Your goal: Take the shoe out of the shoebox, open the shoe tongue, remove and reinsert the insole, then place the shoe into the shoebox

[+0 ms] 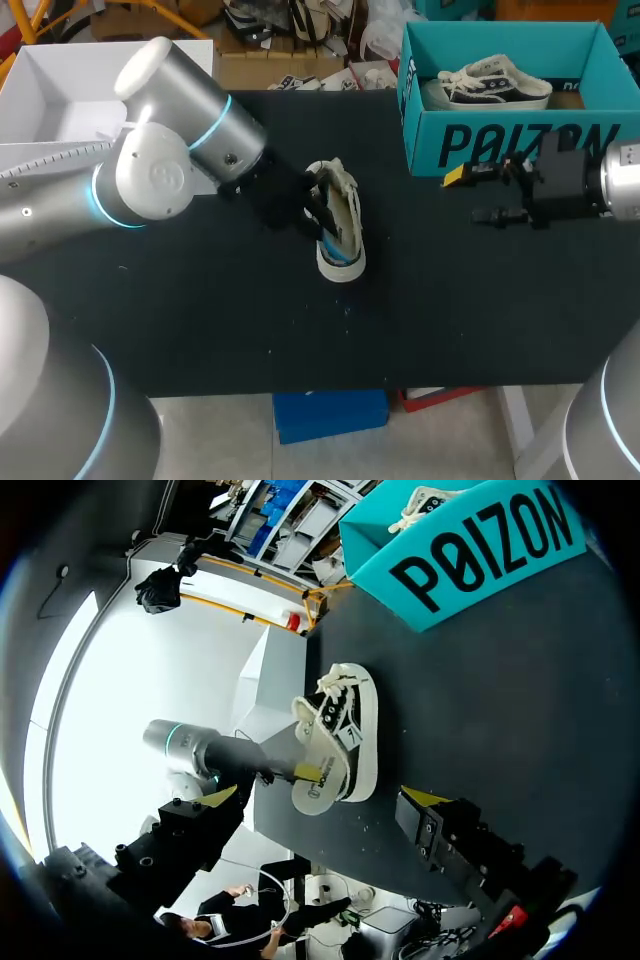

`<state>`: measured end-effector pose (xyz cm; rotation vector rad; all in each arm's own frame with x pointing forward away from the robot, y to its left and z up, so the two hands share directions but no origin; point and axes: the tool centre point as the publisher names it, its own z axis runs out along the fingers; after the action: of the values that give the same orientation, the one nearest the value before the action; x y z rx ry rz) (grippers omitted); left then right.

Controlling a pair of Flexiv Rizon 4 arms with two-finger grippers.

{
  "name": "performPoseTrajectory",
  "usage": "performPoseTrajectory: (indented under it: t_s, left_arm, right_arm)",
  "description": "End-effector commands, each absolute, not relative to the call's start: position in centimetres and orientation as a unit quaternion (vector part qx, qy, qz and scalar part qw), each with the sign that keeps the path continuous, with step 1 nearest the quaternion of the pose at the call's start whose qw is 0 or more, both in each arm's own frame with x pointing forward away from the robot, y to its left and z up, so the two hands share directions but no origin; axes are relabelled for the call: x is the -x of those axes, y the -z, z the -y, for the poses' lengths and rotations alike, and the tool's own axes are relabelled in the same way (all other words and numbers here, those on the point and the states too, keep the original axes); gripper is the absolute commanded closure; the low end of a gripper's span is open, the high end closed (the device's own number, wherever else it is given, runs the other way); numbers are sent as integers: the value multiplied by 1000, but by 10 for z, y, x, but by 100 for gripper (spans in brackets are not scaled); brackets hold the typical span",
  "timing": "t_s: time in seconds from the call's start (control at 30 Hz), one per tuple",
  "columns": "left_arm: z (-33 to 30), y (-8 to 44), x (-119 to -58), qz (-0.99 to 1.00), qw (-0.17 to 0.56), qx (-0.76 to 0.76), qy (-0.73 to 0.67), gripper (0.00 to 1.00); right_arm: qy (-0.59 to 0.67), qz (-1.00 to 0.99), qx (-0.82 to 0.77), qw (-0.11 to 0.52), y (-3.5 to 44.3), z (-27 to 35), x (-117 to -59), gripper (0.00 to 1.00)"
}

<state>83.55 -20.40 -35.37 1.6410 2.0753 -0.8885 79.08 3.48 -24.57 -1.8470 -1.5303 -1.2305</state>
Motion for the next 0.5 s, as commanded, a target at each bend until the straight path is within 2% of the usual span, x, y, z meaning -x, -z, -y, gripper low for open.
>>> performPoseTrajectory:
  t_s: [0.03, 0.5]
  left_arm:
    - [204, 349, -826, -736, 184, -570, 316, 100]
    - [221, 348, -803, -746, 192, -545, 330, 100]
  right_arm:
    - [444, 554, 668, 221, 245, -35, -791, 0]
    - [444, 554, 668, 221, 245, -35, -791, 0]
